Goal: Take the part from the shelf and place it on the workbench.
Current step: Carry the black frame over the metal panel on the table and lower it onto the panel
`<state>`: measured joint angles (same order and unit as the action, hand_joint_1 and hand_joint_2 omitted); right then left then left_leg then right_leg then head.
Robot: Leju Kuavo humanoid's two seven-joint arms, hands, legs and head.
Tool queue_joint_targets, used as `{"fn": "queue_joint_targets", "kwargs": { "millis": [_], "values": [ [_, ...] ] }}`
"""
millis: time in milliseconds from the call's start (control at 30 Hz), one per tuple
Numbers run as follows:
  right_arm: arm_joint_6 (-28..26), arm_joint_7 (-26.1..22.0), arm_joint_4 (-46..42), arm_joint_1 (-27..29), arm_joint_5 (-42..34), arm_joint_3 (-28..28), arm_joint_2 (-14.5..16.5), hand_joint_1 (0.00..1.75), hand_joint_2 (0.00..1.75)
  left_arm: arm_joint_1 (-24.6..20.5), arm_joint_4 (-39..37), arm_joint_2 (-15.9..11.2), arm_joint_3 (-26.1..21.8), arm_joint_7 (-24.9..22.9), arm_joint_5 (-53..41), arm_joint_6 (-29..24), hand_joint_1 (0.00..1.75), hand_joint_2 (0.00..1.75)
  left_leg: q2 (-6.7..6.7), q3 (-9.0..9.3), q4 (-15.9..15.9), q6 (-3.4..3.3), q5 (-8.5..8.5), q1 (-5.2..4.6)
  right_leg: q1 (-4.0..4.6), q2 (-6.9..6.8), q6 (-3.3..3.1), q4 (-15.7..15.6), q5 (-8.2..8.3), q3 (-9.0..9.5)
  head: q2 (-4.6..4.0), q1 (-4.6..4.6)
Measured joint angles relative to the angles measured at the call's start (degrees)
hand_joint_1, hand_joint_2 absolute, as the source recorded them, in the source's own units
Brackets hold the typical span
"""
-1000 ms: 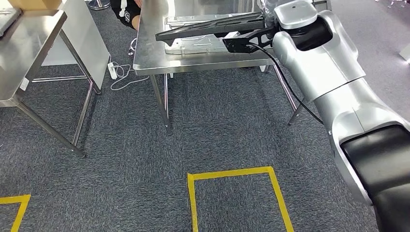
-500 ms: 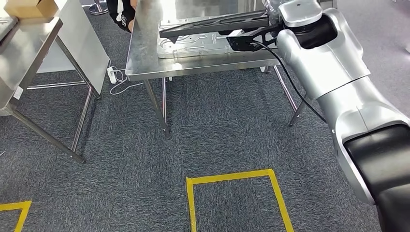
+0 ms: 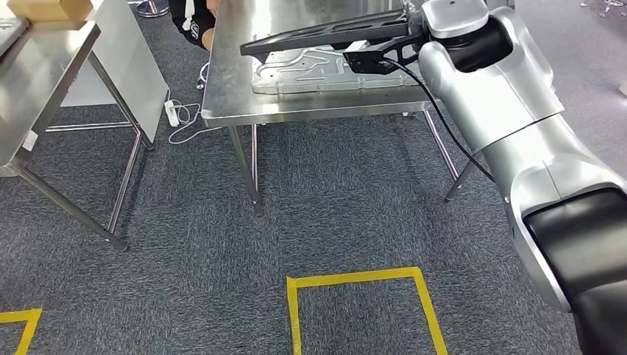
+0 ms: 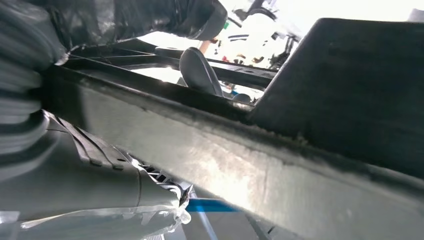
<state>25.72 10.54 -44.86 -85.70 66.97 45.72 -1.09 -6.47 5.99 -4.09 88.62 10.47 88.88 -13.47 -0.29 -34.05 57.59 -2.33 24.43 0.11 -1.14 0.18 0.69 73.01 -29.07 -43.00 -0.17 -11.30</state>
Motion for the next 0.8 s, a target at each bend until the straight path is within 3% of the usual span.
{"fn": "queue_joint_targets", "kwargs": {
  "millis": [33,100,200,300,400,433,467,500,567,600,667,800],
  "values": [
    [-0.3,0.7,-0.6,0.2,0.7,-0.3,0.0,1.75,1.75,0.0,0.0,0.1,0.0,0.0,-0.1,0.0,0.0,0.0,-0.09,0.12,0.5,0.17,0.51,0.05,-0.11,-0.04,-0.01,-3.5,2.44,1.18,0.0,0.0],
    [-0.8,1.9,-2.4,0.3,2.0,-1.1,-0.3,1.75,1.75,0.2,0.0,0.2,0.0,0.0,-0.2,-0.1,0.0,0.0,-0.19,0.04,1.5,0.68,1.51,-0.05,-0.08,-0.11,-0.23,-9.6,5.13,3.71,0.0,-0.02],
    [-0.5,2.5,-4.9,0.6,3.2,-2.3,-0.6,1.75,1.75,0.1,0.0,0.2,0.0,0.1,-0.6,-0.2,0.0,0.0,-0.21,-0.08,1.9,1.51,2.03,-0.14,0.3,-0.01,-0.95,-11.6,4.85,4.76,0.0,-0.04],
    [0.1,2.7,-6.6,0.8,4.1,-3.5,-0.9,1.75,1.75,0.1,0.0,0.2,0.0,0.3,-1.1,-0.2,0.0,0.0,-0.1,-0.64,3.5,2.37,3.41,0.04,-0.05,0.01,-1.83,-12.4,4.81,5.54,0.0,-0.03],
    [0.6,2.6,-7.6,0.9,4.7,-4.2,-0.9,1.75,1.75,0.1,0.0,0.1,0.0,0.4,-1.3,-0.1,0.0,0.0,-0.02,-5.65,13.5,3.15,7.47,0.37,-0.14,0.05,-2.43,-12.8,4.39,6.43,0.0,-0.04],
    [0.7,2.6,-7.7,1.1,4.9,-4.3,-0.9,1.75,1.75,0.1,0.0,0.2,0.0,0.4,-1.3,0.0,0.0,0.0,-0.02,-7.42,16.5,3.29,8.06,0.46,-0.1,0.07,-2.49,-12.8,4.16,6.75,0.0,-0.04],
    [0.9,2.5,-7.7,1.4,5.0,-4.4,-0.9,1.75,1.75,0.1,0.0,0.2,0.0,0.4,-1.3,0.0,0.0,0.0,-0.02,-8.33,17.4,3.33,7.54,0.49,-0.07,0.07,-2.49,-12.8,3.89,7.11,0.0,-0.04],
    [0.9,2.4,-7.7,1.7,5.3,-4.6,-0.9,1.75,1.75,0.1,0.0,0.2,0.0,0.4,-1.3,0.0,0.0,0.0,-0.02,-8.15,16.1,3.27,5.89,0.5,-0.04,0.07,-2.45,-12.8,3.63,7.52,0.0,-0.04],
    [0.9,2.3,-7.8,2.0,5.8,-5.0,-1.0,1.75,1.75,0.1,0.0,0.1,0.1,0.3,-1.3,0.0,0.0,0.0,-0.02,-5.26,8.5,2.75,1.18,0.42,-0.03,0.07,-2.3,-12.8,3.11,8.32,0.0,-0.03],
    [0.9,2.1,-7.9,2.0,6.0,-5.3,-1.0,1.75,1.75,0.2,0.0,0.1,0.1,0.3,-1.3,0.0,0.0,0.0,-0.02,-3.65,4.8,2.42,-0.39,0.24,0.02,0.09,-2.14,-12.9,2.93,8.54,0.0,-0.03],
    [1.0,1.8,-7.9,2.0,6.3,-5.8,-1.0,1.75,1.75,0.1,0.0,0.0,0.1,0.2,-1.3,0.0,0.0,0.0,0.02,-1.99,1.2,1.89,-1.05,-0.18,-0.03,0.12,-1.69,-13.1,2.78,8.63,0.0,-0.02],
    [1.0,1.4,-8.1,2.1,6.5,-6.5,-1.1,1.75,1.75,0.1,0.0,0.0,0.1,0.1,-1.3,0.0,0.0,0.0,0.16,-0.77,-0.5,0.93,-1.1,-0.03,-0.06,0.09,-0.59,-12.3,1.9,8.38,0.0,-0.01]
  ]
}}
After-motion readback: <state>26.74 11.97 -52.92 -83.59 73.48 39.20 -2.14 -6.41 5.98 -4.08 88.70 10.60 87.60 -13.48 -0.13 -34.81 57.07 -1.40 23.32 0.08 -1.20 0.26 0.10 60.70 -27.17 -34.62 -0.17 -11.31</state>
